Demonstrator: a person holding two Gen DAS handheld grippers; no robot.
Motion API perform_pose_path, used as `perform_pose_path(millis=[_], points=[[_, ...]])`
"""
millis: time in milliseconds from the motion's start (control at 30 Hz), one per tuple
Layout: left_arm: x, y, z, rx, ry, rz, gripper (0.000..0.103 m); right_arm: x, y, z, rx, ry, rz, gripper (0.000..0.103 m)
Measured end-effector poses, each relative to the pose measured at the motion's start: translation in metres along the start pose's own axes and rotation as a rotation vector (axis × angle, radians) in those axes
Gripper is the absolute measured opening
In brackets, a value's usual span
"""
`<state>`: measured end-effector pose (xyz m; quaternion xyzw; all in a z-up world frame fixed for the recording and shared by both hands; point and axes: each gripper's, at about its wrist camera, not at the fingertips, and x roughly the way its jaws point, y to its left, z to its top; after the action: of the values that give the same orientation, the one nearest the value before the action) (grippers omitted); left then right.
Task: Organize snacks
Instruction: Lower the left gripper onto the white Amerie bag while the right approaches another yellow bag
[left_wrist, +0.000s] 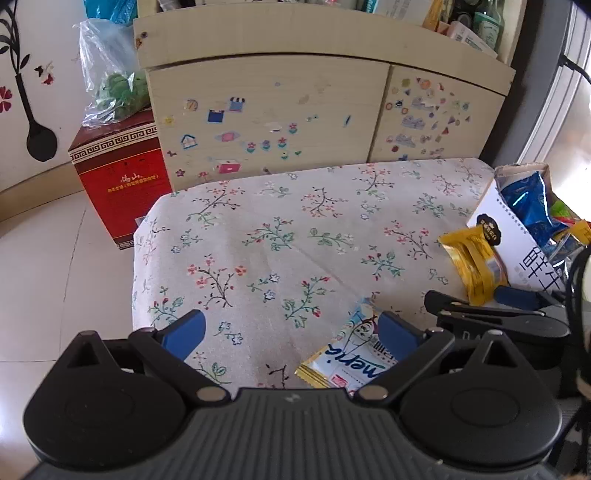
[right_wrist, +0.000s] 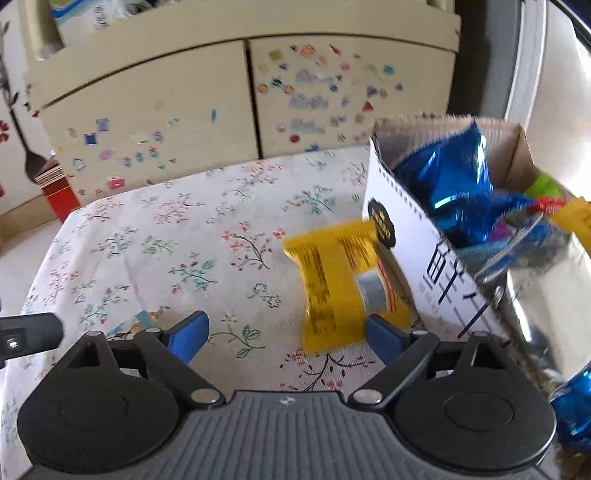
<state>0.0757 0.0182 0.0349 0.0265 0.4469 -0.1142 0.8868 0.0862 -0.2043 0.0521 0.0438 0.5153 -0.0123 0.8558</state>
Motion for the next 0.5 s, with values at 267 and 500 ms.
perform_pose_path(millis=[267, 500], points=[[0.006, 0.007, -0.002, 0.006, -0.001, 0.029, 0.099, -0.003, 0.009, -0.015, 0.058, -0.058, -0.087, 0.099], [0.006, 0.014, -0.002, -0.029, -0.006, 0.031, 0.099, 0.008, 0.006, -0.01, 0.059, -0.067, -0.106, 0.103]])
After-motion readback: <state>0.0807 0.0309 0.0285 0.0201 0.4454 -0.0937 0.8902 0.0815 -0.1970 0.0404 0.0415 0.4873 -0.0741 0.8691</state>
